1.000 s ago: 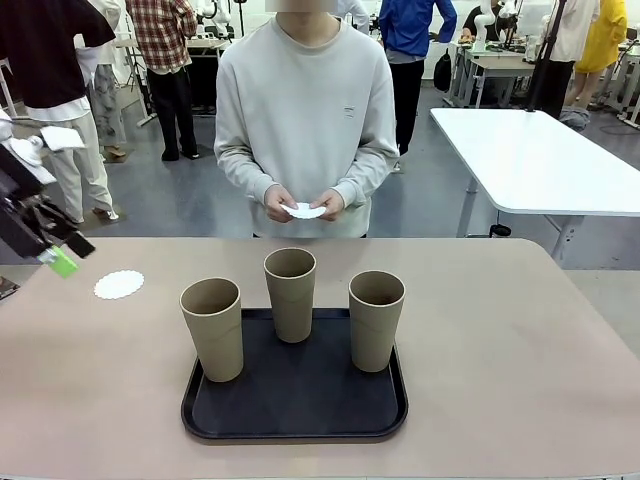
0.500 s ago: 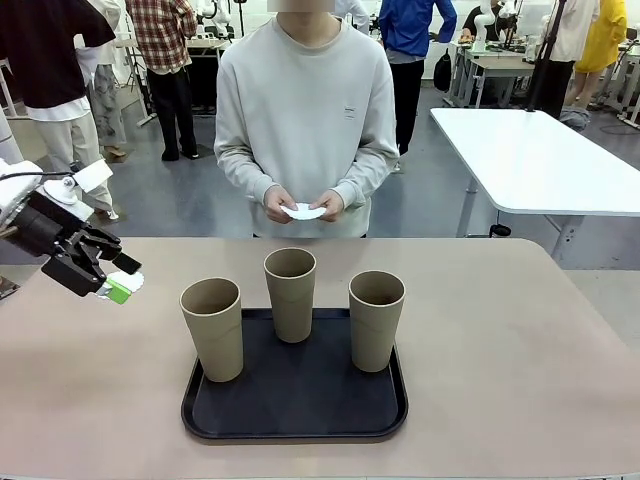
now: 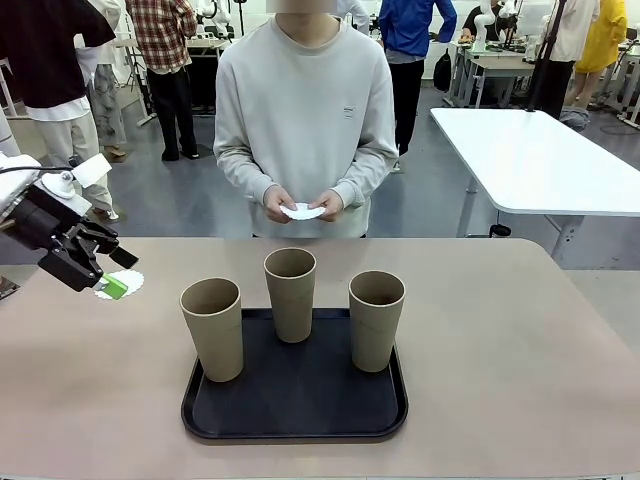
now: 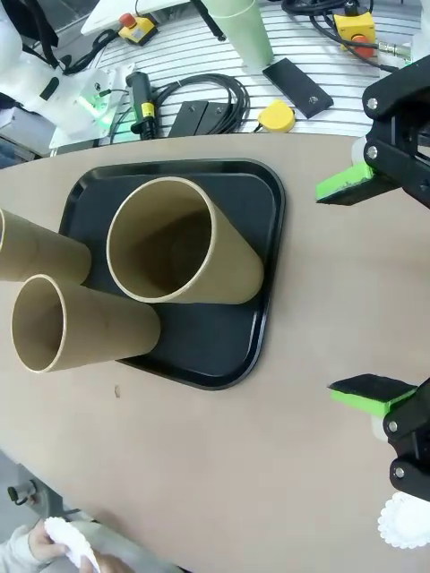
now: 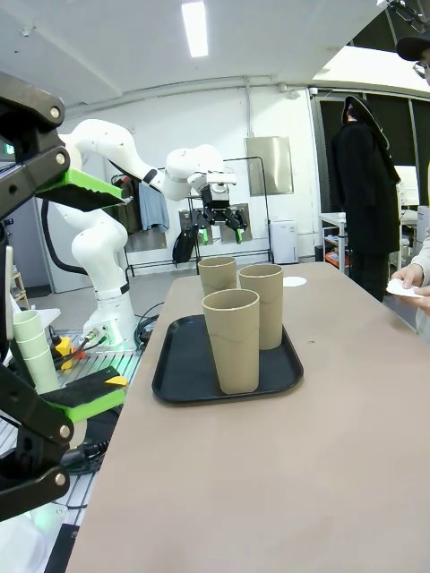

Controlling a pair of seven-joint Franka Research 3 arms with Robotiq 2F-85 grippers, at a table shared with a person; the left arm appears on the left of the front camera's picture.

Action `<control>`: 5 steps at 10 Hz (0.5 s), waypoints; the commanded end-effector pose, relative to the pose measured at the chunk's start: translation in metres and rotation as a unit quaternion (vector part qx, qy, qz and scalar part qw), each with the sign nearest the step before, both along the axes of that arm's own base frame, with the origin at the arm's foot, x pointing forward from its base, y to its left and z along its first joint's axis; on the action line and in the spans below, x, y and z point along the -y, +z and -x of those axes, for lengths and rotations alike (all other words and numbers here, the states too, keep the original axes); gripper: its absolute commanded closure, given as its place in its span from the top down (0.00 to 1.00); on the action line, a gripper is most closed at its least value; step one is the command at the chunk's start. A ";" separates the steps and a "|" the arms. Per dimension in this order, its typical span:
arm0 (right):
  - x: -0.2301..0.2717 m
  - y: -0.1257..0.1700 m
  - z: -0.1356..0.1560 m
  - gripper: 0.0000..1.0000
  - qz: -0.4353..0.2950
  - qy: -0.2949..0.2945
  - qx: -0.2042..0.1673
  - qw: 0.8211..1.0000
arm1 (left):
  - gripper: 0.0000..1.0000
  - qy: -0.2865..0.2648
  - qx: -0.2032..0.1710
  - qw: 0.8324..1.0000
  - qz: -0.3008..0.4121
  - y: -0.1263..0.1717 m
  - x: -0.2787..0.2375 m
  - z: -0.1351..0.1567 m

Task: Place coasters on the table and set cups on them.
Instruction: Pick up one Reusable plastic cup and place it on a coaster set by the human.

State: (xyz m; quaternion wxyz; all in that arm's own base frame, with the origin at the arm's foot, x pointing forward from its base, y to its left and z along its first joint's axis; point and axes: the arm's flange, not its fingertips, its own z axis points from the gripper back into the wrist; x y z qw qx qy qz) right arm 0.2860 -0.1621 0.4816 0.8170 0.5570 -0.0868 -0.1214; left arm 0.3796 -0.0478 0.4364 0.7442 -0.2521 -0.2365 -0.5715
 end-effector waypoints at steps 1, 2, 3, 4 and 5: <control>0.000 0.001 -0.003 1.00 -0.011 0.001 0.011 1.000 | 1.00 -0.055 0.056 0.995 0.068 -0.025 0.001 0.004; 0.000 0.001 -0.003 1.00 -0.011 0.001 0.011 1.000 | 1.00 -0.075 0.062 0.989 0.115 -0.045 0.005 0.001; 0.000 0.001 -0.003 1.00 -0.011 0.001 0.011 1.000 | 1.00 -0.090 0.069 0.982 0.150 -0.062 0.007 0.000; 0.000 0.001 -0.003 1.00 -0.011 0.001 0.011 1.000 | 1.00 -0.106 0.087 0.973 0.184 -0.077 0.006 0.000; 0.000 0.001 -0.003 1.00 -0.011 0.001 0.011 1.000 | 1.00 -0.114 0.101 0.968 0.200 -0.088 0.003 -0.001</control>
